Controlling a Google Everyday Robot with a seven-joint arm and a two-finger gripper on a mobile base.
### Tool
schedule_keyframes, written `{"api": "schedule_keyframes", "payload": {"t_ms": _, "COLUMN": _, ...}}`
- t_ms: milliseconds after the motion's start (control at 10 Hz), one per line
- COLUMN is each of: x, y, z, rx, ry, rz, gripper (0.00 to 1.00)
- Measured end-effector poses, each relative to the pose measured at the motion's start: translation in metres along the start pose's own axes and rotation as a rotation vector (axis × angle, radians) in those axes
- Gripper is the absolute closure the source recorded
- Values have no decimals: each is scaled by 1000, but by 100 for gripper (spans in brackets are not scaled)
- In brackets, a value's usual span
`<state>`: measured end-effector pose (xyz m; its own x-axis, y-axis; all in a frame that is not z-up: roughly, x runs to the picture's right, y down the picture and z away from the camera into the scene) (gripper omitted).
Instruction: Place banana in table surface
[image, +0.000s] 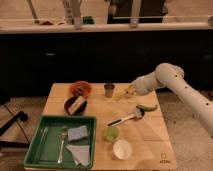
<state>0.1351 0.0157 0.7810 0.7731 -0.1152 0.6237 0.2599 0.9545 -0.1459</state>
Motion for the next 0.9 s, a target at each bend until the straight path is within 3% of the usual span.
{"api": "schedule_keyframes", "payload": {"t_ms": 900, "x": 3, "y": 13, "z": 24, "rx": 17, "ry": -167, "rz": 80, "gripper": 100}}
